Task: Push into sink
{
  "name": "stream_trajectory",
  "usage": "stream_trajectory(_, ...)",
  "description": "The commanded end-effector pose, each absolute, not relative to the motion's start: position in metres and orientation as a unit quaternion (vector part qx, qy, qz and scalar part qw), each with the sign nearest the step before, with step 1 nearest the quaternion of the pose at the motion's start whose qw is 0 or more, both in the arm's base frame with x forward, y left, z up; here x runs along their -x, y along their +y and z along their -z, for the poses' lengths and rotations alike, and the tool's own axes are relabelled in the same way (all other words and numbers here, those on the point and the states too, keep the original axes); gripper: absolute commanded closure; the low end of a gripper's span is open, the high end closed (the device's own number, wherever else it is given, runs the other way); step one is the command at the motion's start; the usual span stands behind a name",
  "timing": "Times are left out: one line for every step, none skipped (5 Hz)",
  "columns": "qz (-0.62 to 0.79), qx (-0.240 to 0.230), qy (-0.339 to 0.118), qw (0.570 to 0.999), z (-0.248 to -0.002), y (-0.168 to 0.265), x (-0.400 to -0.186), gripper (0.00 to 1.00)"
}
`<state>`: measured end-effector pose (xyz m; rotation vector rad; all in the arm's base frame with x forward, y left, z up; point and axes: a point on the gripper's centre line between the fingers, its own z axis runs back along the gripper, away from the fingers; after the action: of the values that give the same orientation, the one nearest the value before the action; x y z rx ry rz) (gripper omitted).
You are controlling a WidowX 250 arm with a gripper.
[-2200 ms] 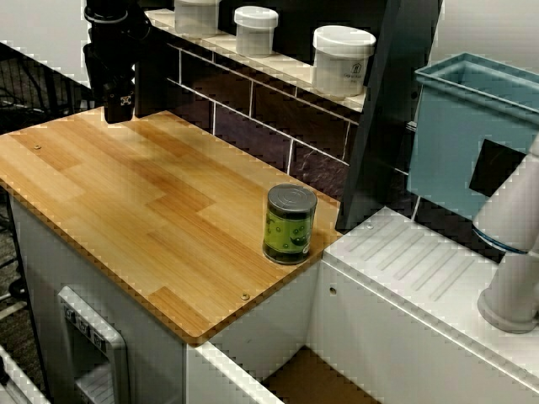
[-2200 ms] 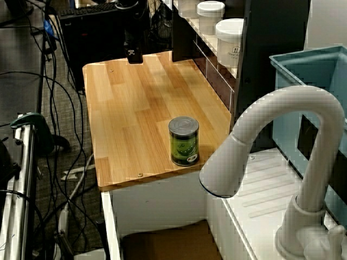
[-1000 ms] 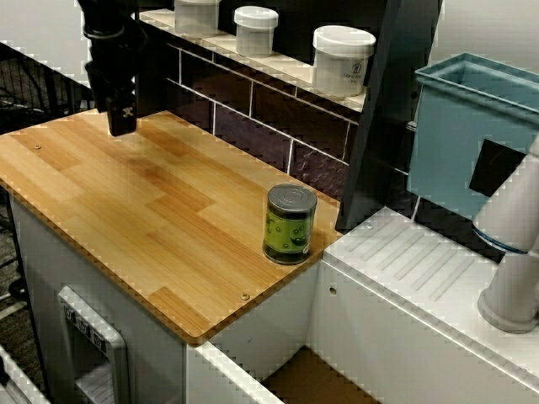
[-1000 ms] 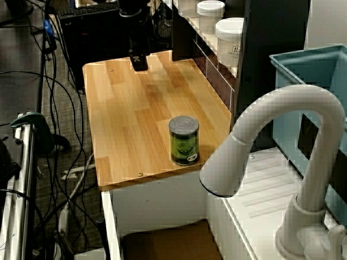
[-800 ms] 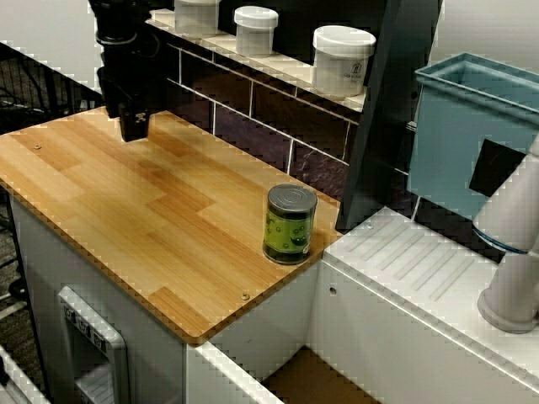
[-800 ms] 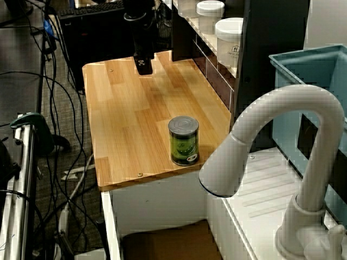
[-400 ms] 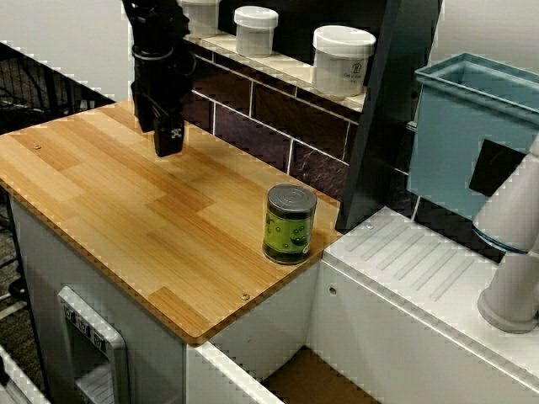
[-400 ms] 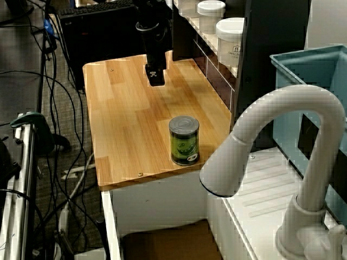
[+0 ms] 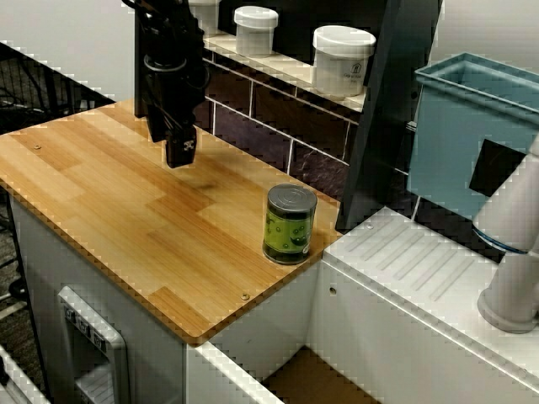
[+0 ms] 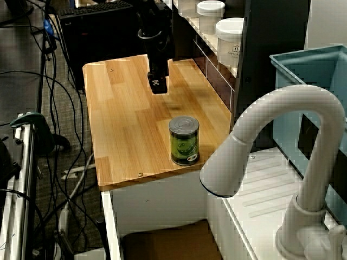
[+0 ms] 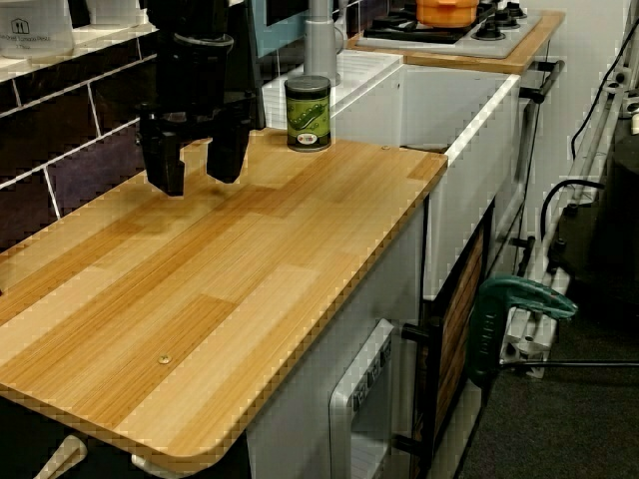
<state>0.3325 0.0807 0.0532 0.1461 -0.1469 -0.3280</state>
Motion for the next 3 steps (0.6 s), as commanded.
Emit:
stream_trajectory(0.162,-0.083,-0.109,0.977,-0.075,0.052,-0.337,0.0)
stream_trajectory(0.166,-0.081,-0.114,0.976,-0.076,0.037,-0.338,0.0)
stream_trajectory(0.169,-0.075,-0.112,0.976,-0.07,0.025,-0.34,0.0)
